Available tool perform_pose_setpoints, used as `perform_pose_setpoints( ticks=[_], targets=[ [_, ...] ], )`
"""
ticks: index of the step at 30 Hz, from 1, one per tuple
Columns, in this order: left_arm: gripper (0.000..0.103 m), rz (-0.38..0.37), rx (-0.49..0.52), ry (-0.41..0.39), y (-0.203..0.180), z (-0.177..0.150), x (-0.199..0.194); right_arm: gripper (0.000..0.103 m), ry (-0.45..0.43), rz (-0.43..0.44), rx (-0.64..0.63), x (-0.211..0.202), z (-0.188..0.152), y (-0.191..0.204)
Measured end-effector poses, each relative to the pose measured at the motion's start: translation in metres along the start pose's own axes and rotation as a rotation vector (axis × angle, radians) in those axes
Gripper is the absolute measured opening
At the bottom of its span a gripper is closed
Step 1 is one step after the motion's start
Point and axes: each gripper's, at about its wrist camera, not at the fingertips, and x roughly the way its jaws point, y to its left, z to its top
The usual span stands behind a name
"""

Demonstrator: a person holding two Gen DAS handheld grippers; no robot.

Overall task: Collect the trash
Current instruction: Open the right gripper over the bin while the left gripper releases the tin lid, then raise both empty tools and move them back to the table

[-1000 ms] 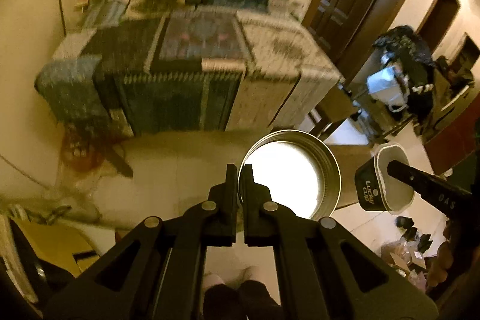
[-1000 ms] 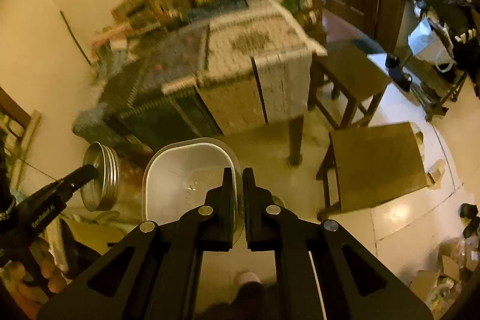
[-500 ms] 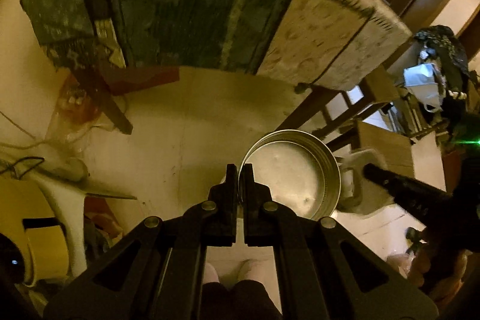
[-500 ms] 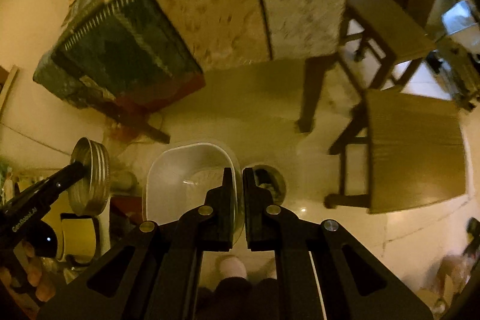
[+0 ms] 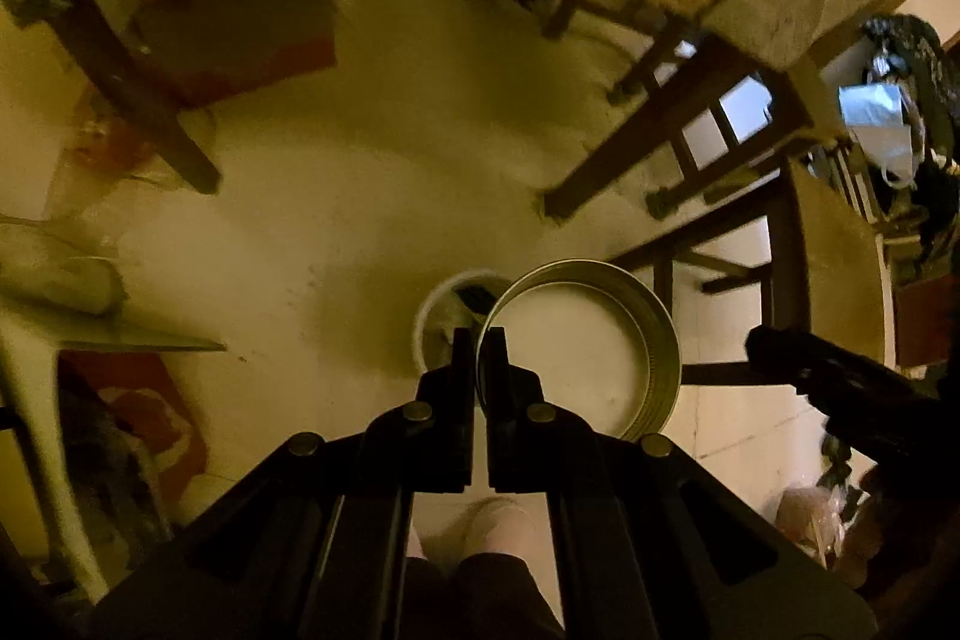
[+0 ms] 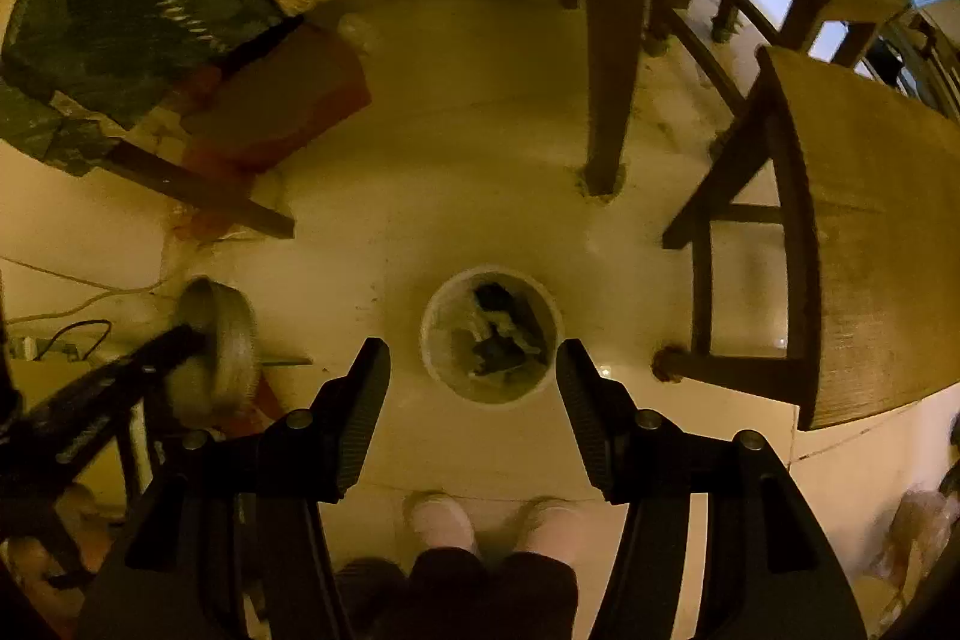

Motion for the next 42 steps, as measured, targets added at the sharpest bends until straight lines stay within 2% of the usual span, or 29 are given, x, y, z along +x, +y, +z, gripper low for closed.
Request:
perform_pose_setpoints(
  ticks=[3,6,10,14,20,27,37,42],
  targets=[
    [0.004,-0.019,0.025,0.04,-0.012,0.0,0.026,0.054,-0.005,-0.001,0.006,0.002,0.0,-0.006],
    [0.033,-0.004,0.032,0.111,-0.02,0.001,0.048,0.054,-0.009,0.022,0.003,-0.001,0.001,-0.006],
    [0.035,0.0,0.036,0.158,-0.023,0.0,0.05,0.054,-0.017,0.015,-0.002,-0.008,0.004,-0.004],
    [0.035,0.01,0.067,0.144,-0.026,0.003,0.026,0.054,-0.032,0.019,-0.012,-0.024,0.008,0.002],
    [0.035,0.012,0.109,0.075,-0.031,0.017,-0.045,0.054,-0.067,0.014,-0.036,-0.065,0.014,0.021],
    [0.035,0.002,0.141,-0.04,-0.038,0.036,-0.153,0.054,-0.139,0.004,-0.062,-0.143,0.02,0.058],
    [0.035,-0.037,0.191,-0.267,-0.044,0.047,-0.326,0.054,-0.317,-0.01,-0.119,-0.278,0.014,0.118],
    [0.041,-0.054,0.231,-0.401,-0.054,0.043,-0.403,0.055,-0.416,-0.023,-0.152,-0.334,0.004,0.147]
  ],
)
